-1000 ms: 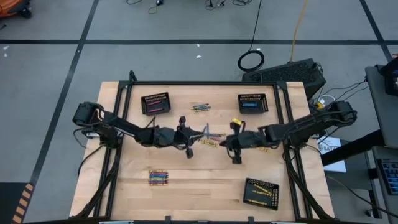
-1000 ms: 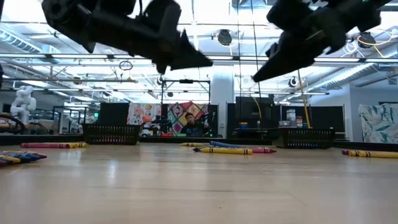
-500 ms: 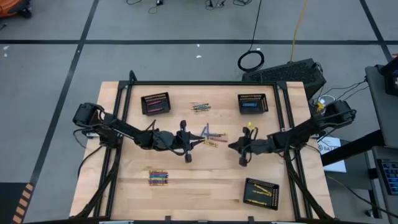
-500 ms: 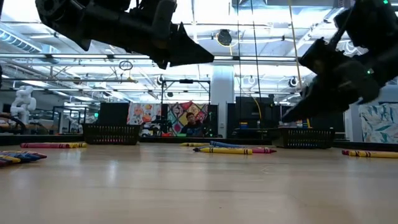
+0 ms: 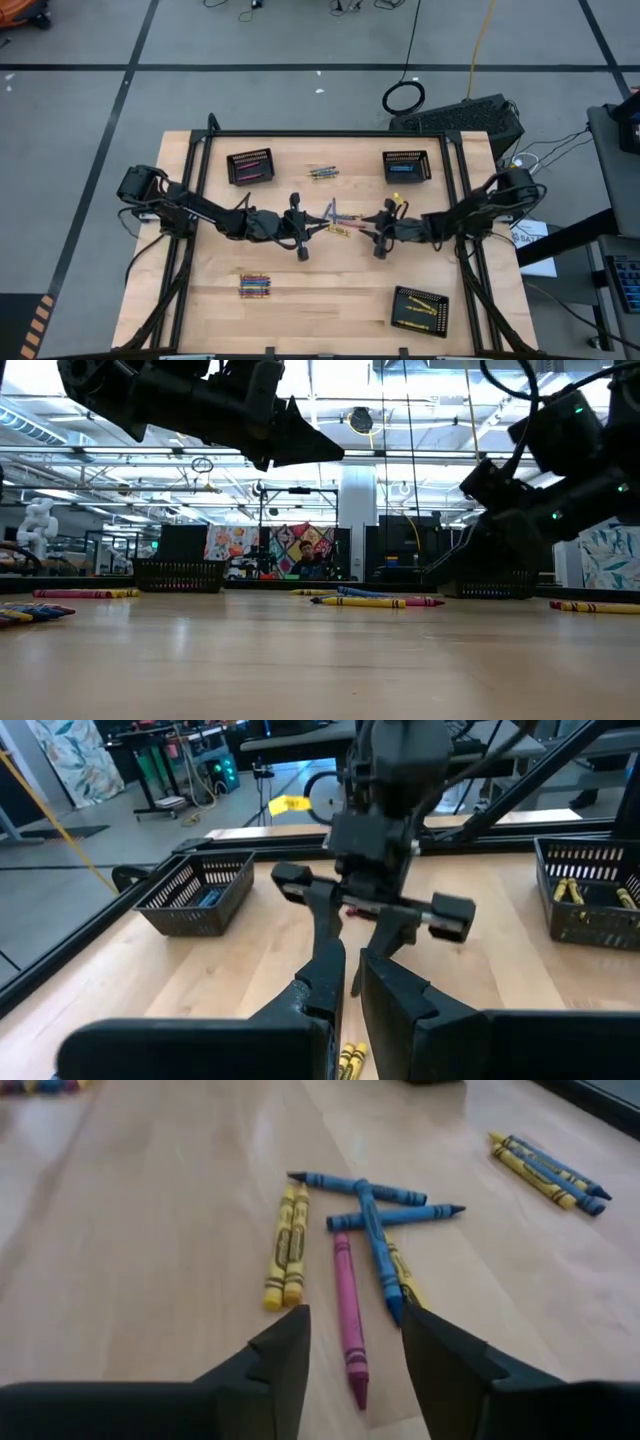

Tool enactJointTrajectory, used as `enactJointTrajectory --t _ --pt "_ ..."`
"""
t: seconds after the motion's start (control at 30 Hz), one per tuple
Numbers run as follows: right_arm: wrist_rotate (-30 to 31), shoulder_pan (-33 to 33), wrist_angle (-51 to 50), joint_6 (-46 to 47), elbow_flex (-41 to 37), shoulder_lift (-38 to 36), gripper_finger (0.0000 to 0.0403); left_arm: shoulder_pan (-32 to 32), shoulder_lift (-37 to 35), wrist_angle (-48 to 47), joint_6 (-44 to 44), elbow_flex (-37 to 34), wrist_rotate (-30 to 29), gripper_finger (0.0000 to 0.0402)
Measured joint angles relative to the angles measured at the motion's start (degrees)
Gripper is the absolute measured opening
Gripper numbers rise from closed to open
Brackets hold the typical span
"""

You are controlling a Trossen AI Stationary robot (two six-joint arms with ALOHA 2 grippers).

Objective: Sort crayons
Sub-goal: Put the red crayon into the top left black bin

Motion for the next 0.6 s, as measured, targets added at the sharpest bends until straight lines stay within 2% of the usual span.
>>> enactJointTrajectory --t 0.23,0.37,0.47,0.6 --pt "-0.38 -0.51 0.03 3.03 0.7 4.64 0.0131 0.04 0.0 -0.33 0.11 0.0 0.01 0.0044" --pt "-2.63 -0.51 1.2 3.66 0.72 7.14 0.0114 0.04 0.0 -0.37 -0.15 0.0 0.02 0.0044" --pt "-2.71 -0.51 1.38 3.66 0.79 8.82 0.0087 0.04 0.02 -0.37 -0.26 0.0 0.02 0.0044" --pt "-2.45 -0.62 1.02 3.6 0.83 9.61 0.0029 -0.04 0.0 -0.37 -0.3 0.0 0.02 0.0044"
